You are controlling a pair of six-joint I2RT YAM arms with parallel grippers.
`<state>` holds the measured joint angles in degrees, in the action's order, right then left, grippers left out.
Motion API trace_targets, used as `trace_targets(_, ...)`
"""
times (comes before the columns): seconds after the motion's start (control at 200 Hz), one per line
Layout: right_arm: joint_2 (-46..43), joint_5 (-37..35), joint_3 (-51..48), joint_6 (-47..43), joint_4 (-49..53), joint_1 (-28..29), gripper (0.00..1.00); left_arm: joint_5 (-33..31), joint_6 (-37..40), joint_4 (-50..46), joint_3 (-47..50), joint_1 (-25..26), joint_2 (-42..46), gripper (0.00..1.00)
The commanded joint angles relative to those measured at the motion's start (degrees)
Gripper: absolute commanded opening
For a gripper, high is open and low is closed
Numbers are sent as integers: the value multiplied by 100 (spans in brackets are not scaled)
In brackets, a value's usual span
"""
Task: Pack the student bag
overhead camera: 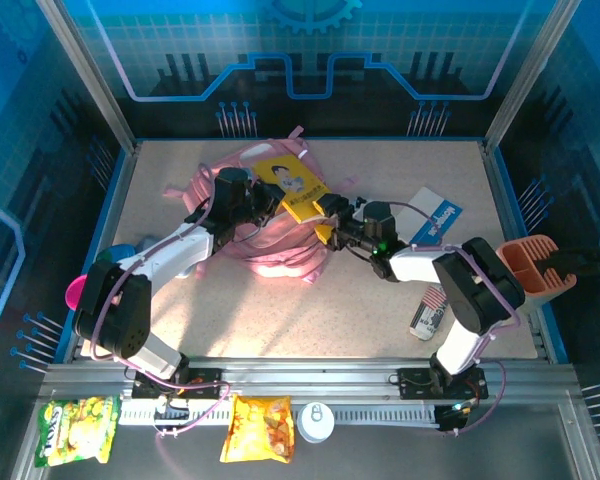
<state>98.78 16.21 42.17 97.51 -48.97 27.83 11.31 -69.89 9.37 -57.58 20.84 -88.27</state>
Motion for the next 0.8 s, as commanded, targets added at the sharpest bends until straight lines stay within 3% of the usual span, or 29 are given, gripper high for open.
trace_targets(0.0,207,-268,180,208,-608,130,76,7,-113,500,19,7,159,0)
trace_targets(0.325,223,-487,-126,340,-1099,129,54,161,26,441,-165,49,29,0)
trace_targets(0.52,154,-461,-192,285,-1097,84,27,172,103,408,-148,51,5,1)
trace_targets(0.585,100,-431,-201,223,-1043,41,15,149,268,249,-172,43,20,8)
trace_targets(0.62,52,-398,-215,200,-964,6,11,90,441,53,-217,26,52,17)
trace_targets(0.725,-188,-374,-335,-28,-807,-117,5,-228,1161,-813,-404,16,122,46)
trace_targets(0.795,-419,-323,-430,-249,-615,-259,3,-326,1750,-1328,-555,17,126,55)
